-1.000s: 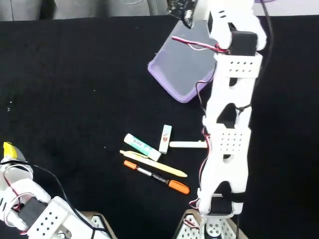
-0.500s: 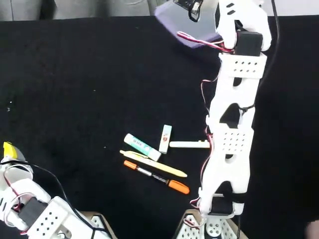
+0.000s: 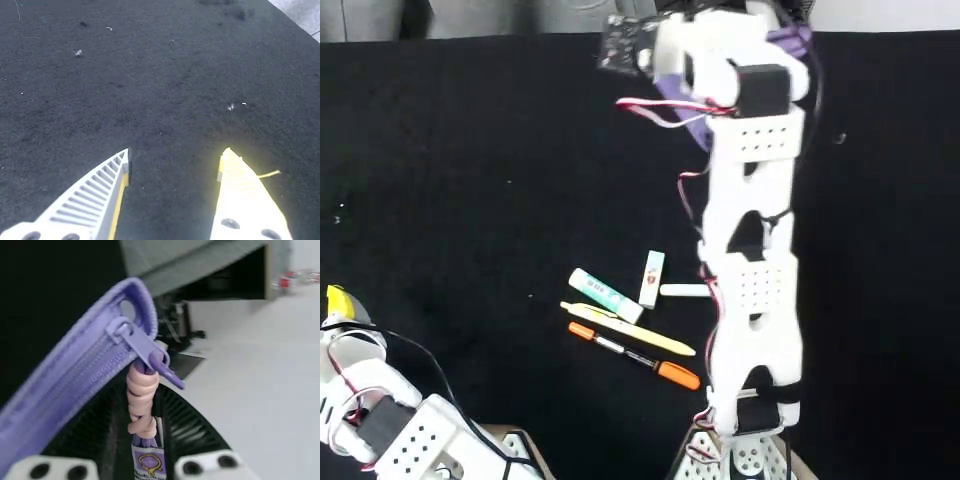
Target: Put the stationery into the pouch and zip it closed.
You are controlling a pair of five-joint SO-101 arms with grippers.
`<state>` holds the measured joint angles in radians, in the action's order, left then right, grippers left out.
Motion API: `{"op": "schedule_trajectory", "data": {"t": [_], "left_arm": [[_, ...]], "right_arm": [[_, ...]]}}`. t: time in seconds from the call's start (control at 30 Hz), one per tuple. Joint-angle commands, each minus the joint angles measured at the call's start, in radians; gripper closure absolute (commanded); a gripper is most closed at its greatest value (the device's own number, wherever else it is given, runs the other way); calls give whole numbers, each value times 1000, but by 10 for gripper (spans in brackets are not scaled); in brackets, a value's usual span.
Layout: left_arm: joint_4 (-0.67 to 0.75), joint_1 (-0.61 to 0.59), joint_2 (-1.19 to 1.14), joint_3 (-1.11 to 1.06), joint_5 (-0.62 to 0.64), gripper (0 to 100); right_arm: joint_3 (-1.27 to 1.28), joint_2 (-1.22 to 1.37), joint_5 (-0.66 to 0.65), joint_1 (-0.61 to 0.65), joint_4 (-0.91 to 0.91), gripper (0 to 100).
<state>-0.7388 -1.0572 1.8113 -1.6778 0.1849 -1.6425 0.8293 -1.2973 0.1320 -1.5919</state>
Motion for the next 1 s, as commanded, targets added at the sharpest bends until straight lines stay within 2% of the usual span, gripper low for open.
{"op": "schedule_trajectory", "data": {"t": [0.0, 0.2, 0.3, 0.57, 0.97], "left_arm": [[-2, 7, 11, -22, 5, 712], [-3, 8, 11, -22, 5, 709], [-3, 8, 11, -22, 5, 709], [-3, 5, 11, -22, 5, 709], [-3, 7, 11, -22, 5, 708]], "right_arm": [[-28, -36, 160, 68, -135, 988], [-22, -38, 400, 89, -173, 988], [-22, -38, 480, 117, -175, 988], [54, -38, 767, 249, -176, 988], [285, -45, 802, 419, -176, 988]]}}
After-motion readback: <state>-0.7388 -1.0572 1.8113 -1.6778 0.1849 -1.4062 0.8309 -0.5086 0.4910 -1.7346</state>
